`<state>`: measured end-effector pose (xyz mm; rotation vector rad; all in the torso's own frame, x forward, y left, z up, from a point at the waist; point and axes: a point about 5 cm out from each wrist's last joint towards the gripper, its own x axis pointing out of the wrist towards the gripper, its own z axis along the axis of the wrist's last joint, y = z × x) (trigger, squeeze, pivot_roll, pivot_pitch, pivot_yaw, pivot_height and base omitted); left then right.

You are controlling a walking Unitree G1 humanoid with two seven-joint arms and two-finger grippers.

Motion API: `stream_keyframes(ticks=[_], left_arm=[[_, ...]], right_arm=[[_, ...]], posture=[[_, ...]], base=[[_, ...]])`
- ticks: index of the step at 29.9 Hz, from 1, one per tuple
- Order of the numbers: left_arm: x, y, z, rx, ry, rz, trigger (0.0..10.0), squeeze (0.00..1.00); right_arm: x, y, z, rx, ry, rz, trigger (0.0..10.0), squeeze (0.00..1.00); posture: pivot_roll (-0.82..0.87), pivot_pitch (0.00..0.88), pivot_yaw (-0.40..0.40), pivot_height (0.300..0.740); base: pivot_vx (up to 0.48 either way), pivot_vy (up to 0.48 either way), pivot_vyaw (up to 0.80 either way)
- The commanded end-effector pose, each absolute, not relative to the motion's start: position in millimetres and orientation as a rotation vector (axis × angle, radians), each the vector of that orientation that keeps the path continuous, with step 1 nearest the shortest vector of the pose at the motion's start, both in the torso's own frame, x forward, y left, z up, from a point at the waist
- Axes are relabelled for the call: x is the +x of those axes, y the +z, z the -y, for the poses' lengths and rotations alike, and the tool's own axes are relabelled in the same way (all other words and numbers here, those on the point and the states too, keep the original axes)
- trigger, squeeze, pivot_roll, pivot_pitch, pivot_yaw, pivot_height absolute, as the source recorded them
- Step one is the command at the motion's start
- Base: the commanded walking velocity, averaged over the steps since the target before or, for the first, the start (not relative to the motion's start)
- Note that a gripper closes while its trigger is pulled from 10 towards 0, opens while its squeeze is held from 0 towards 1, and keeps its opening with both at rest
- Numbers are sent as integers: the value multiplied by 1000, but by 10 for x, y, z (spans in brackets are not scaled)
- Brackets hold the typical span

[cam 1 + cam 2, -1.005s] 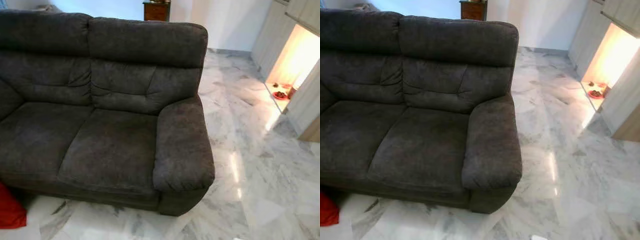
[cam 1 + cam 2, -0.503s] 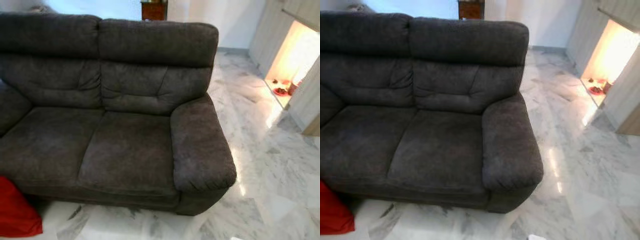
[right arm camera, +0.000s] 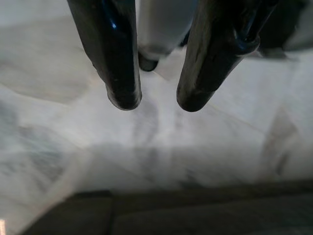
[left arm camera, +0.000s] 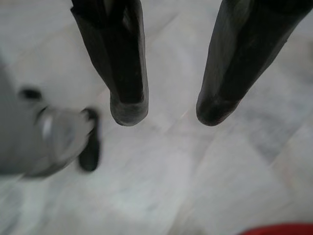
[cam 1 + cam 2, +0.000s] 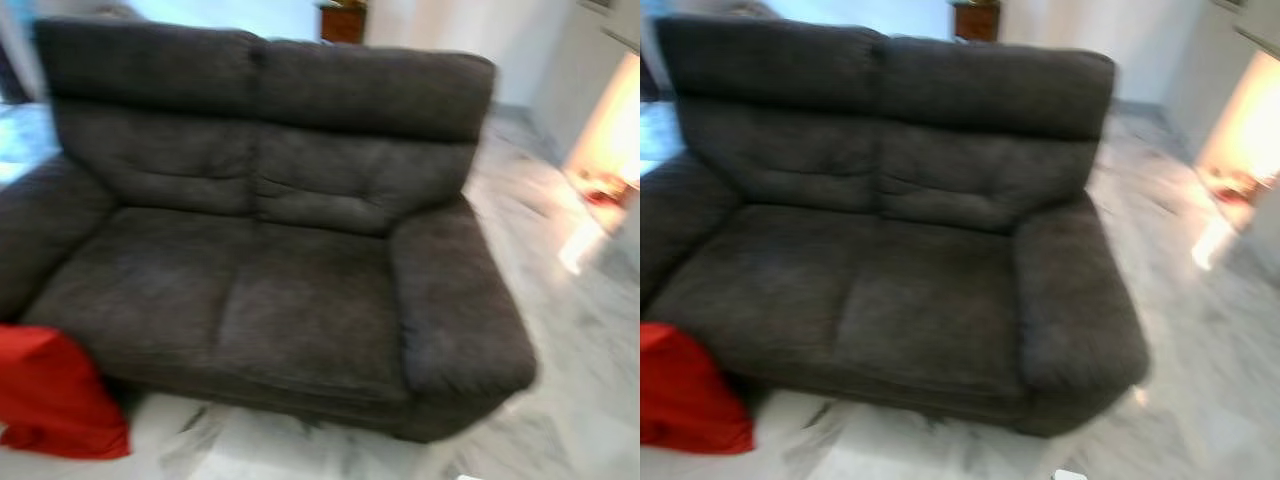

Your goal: Move the pillow to the sofa from floor

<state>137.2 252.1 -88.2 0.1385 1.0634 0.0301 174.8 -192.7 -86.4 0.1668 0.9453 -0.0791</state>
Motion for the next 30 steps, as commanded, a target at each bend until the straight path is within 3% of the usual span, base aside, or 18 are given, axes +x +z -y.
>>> stream_keyframes(ticks=[1, 30], left_arm=[[1318, -905, -2514, 146, 16, -1089, 10000, 0], [1207, -894, -2662, 148, 40, -1115, 10000, 0]], right_arm=[[1616, -913, 1994, 171, -106, -980, 10000, 0], [1619, -910, 1993, 201, -115, -972, 10000, 0]], posture=[[96, 60, -2, 740], [99, 62, 0, 740]], base=[[0, 364, 0], [0, 362, 0]])
